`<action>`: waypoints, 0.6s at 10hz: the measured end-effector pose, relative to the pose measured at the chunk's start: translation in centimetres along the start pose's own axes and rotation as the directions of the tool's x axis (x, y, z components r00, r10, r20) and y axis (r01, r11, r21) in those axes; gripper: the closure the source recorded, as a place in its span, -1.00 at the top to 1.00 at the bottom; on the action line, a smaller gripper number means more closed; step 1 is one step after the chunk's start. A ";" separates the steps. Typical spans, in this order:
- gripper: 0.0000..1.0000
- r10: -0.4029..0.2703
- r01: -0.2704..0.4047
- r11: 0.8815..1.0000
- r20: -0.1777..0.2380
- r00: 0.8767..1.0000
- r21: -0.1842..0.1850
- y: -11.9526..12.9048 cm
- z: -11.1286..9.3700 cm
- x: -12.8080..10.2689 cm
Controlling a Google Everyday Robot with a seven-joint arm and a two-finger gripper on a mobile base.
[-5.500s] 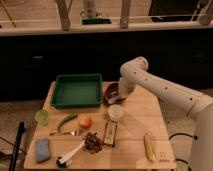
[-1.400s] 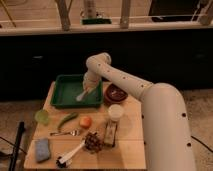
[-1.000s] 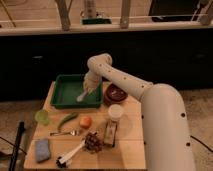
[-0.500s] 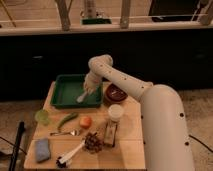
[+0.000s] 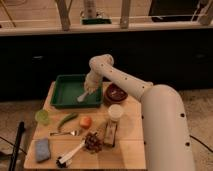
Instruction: Place towel in tray
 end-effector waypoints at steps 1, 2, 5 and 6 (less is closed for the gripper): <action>0.55 0.003 -0.003 1.000 -0.003 1.000 0.000 -0.1 0.0 0.1; 0.60 0.005 -0.005 1.000 -0.006 1.000 -0.001 -0.1 0.0 0.2; 0.60 0.010 -0.010 1.000 -0.015 1.000 0.002 -0.6 -0.2 0.6; 0.60 0.009 -0.009 1.000 -0.017 1.000 0.004 -0.8 -0.3 0.8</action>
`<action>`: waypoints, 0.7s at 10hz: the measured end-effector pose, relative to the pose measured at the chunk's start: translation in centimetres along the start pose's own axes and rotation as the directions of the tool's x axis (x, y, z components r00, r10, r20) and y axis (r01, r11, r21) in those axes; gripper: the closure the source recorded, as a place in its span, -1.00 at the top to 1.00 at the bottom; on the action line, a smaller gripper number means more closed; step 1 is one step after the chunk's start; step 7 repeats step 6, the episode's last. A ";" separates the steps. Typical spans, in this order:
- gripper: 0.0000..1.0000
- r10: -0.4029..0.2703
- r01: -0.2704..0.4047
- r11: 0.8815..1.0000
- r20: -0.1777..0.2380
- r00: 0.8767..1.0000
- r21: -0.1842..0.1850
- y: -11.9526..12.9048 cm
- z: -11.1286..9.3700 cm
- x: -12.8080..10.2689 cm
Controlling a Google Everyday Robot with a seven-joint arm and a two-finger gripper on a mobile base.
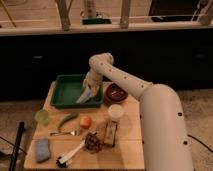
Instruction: Place towel in tray
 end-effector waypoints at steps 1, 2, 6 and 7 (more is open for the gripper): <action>0.60 -0.001 0.001 1.000 -0.003 1.000 0.003 -0.3 -0.1 0.2; 0.60 0.000 0.000 1.000 -0.006 1.000 0.005 -0.4 -0.3 0.3; 0.60 0.006 -0.006 1.000 -0.011 1.000 0.010 -0.3 -0.7 0.8; 0.60 0.006 -0.006 1.000 -0.011 1.000 0.010 -0.3 -0.7 0.8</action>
